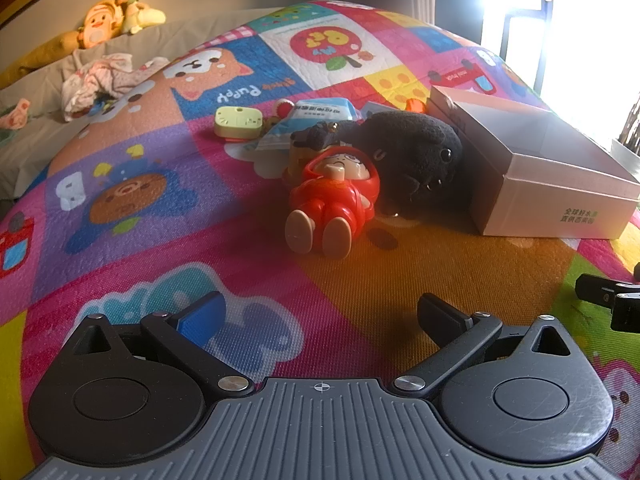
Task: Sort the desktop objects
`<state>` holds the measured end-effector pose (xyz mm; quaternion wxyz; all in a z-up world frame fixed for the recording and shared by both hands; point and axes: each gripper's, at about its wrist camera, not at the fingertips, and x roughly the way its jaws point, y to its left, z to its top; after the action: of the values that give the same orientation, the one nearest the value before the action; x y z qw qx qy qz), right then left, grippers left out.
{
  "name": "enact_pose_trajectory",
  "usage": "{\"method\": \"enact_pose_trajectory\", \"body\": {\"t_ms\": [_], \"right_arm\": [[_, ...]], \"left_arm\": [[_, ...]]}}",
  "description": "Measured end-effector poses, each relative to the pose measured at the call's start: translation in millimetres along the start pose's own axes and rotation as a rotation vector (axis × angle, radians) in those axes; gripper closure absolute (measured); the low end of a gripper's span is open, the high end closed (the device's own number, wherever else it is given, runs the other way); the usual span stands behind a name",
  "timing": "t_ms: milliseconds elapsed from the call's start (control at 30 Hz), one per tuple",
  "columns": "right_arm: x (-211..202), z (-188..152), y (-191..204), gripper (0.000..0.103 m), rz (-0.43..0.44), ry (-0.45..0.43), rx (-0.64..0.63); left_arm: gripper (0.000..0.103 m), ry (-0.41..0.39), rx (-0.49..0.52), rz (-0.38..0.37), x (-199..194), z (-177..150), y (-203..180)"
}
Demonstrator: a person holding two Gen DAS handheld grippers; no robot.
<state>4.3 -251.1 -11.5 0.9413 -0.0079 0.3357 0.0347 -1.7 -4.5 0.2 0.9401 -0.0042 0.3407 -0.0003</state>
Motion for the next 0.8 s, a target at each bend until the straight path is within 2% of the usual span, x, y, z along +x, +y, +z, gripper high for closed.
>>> {"method": "enact_pose_trajectory", "body": {"t_ms": [400, 500, 600, 800], "right_arm": [[0.1, 1.6, 7.3, 0.000, -0.005, 0.001, -0.017], [-1.3, 0.9, 9.1, 0.000, 0.039, -0.001, -0.069], [-1.4, 3.4, 13.6, 0.000, 0.110, 0.040, -0.073], [0.8, 7.7, 16.1, 0.000, 0.076, 0.086, -0.051]], "left_arm": [[0.000, -0.002, -0.006, -0.007, -0.6, -1.0, 0.8], [0.000, -0.003, -0.010, -0.009, 0.4, 0.0, 1.9], [0.000, -0.002, -0.010, -0.009, 0.2, -0.3, 1.7], [0.000, 0.008, 0.001, -0.010, 0.7, 0.0, 2.9]]}}
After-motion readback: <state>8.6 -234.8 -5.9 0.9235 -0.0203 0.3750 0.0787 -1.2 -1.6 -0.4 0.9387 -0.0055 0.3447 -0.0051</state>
